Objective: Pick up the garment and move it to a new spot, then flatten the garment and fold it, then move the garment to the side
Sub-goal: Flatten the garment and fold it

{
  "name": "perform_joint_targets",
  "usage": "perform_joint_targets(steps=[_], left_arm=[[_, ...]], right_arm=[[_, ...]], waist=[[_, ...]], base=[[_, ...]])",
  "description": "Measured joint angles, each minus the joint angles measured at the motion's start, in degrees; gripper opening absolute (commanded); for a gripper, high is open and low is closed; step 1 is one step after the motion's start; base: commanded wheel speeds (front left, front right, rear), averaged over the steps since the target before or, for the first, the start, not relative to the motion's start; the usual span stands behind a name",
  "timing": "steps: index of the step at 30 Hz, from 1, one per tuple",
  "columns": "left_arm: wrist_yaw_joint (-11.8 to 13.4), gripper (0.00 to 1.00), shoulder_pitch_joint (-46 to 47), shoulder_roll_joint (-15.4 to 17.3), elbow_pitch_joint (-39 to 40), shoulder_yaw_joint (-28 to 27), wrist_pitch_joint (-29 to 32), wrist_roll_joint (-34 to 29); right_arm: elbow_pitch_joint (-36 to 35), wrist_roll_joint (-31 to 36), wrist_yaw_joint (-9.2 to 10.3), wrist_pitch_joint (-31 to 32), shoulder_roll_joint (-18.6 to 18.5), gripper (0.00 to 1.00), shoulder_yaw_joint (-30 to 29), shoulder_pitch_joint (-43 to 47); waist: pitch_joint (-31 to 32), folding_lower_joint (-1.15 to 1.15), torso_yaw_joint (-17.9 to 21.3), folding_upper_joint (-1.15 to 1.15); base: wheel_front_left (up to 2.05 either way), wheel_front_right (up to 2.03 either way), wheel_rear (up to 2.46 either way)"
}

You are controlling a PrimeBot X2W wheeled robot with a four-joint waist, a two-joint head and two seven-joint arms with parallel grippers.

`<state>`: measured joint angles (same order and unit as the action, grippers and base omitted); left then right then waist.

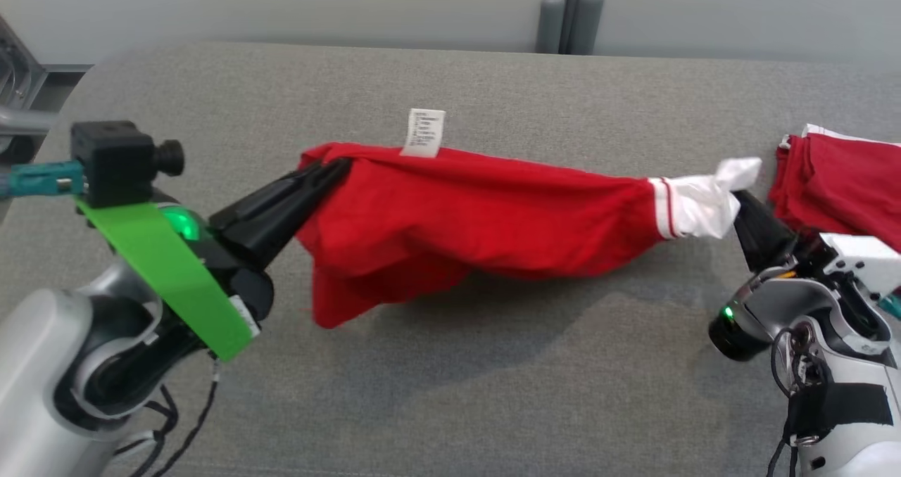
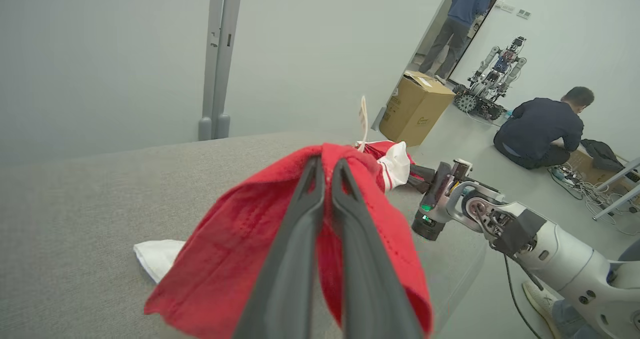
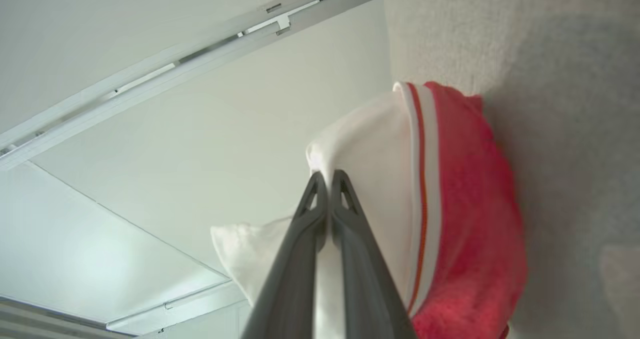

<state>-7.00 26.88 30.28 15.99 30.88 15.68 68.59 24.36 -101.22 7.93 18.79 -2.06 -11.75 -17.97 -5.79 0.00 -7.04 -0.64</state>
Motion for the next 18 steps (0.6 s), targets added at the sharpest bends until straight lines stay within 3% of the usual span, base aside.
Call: perform_joint_targets(steps=[5,10,14,18], left_arm=[[1.8,0.0,0.2,4.2,1.3,-2.8,3.1,1.8],[3.8,0.0,2.3,8.1,0.7,-4.6,6.1,1.4],[5.5,0.0,4.5,11.0,-2.5,-4.8,9.0,-0.9],[6.6,0.0,7.8,11.7,-7.1,-4.2,10.3,-4.2]], right_arm=[[-10.0,-4.8,-1.56,0.5,-0.1,0.0,5.7,1.8],[-20.5,-4.1,-3.36,-2.1,-0.2,0.0,7.9,1.9],[-24.9,0.1,-2.15,-6.2,-0.3,0.0,9.4,-1.3],[-25.9,6.7,-1.02,-10.3,-0.8,0.0,12.9,-8.1]], waist=[[0.4,0.0,2.2,0.0],[0.7,0.0,4.7,0.0],[0.9,0.0,6.4,0.0],[0.5,0.0,7.4,0.0]], base=[[0.0,0.0,0.0],[0.0,0.0,0.0],[0.0,0.0,0.0],[0.0,0.0,0.0]])
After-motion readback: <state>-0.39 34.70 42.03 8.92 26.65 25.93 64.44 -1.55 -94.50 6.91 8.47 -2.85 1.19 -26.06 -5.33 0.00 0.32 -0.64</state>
